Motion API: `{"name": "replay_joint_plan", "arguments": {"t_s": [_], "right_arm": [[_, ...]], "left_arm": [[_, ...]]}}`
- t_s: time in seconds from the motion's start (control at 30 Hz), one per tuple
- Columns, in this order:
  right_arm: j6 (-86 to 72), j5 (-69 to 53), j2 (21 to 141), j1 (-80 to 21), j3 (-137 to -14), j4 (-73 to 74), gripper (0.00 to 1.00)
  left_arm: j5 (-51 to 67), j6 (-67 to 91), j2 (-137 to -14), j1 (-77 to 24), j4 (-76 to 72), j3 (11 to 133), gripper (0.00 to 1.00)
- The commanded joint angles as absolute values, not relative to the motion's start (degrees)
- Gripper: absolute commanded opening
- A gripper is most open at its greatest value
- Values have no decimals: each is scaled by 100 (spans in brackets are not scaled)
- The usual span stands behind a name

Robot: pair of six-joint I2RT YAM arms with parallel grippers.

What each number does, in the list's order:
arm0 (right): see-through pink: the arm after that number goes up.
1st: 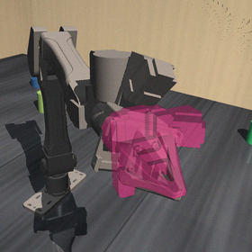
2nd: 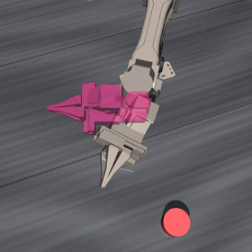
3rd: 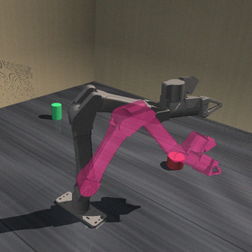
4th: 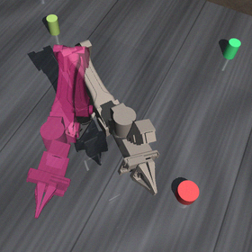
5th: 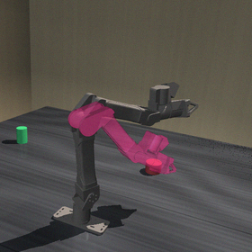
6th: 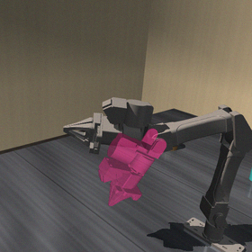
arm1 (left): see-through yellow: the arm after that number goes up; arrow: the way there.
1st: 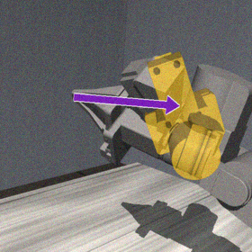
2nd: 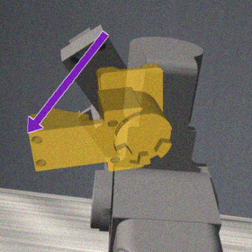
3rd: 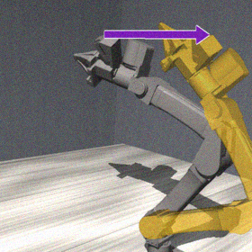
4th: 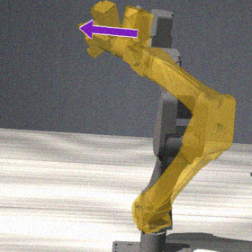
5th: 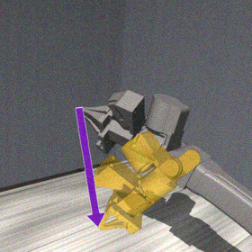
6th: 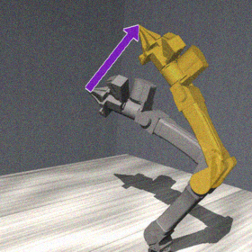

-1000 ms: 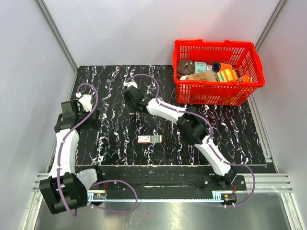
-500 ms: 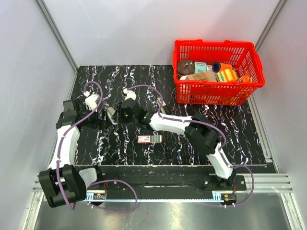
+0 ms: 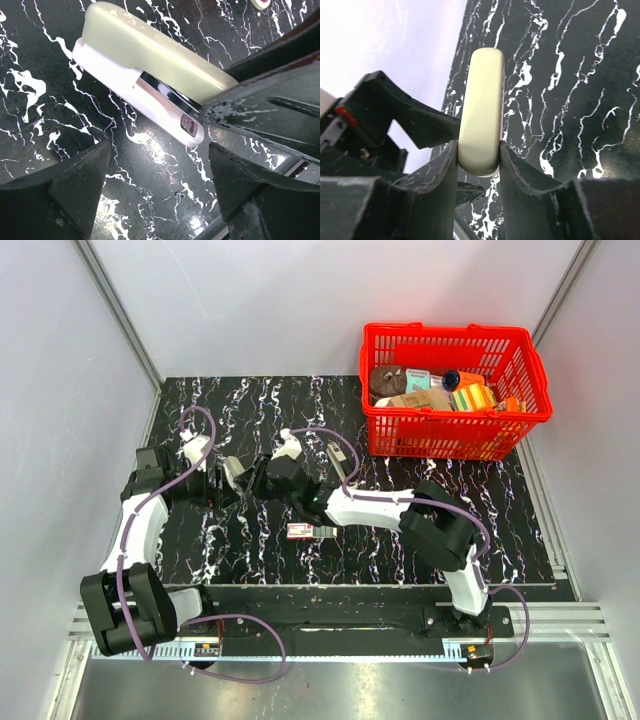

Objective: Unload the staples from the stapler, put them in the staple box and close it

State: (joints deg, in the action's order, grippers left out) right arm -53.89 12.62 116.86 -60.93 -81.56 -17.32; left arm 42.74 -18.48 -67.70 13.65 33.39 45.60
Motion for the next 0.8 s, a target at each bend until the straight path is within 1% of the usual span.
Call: {"name": "replay_joint_plan", "arguments": {"t_s": [0.0,0.07,0.27,0.33,0.5,0.77], "right_arm": [[-5748,1494,11180,-6214,-8069,-2592,0],[-5774,1485,11162,-6266,-8051,-2663,0],[-5932,1424,11224,-6381,-8007,-2856,0],[-5959,1389,11215,-6407,-7998,-2865,0],[-6055,1240,11188,-6416,-7875,-2909,0],[-6135,1064,11171,-6469,-7594,-2962,0]], "left_arm": [[4798,-1775,-6855,1371,2944,4641,78],[4913,-1784,-6908,1371,2953,4649,73],[4966,-1802,-6978,1371,2918,4676,72],[4940,-1819,-6987,1371,2918,4711,68],[4825,-1933,-6935,1371,2936,4702,42],[4808,-2127,-6742,1371,3058,4676,8]]}}
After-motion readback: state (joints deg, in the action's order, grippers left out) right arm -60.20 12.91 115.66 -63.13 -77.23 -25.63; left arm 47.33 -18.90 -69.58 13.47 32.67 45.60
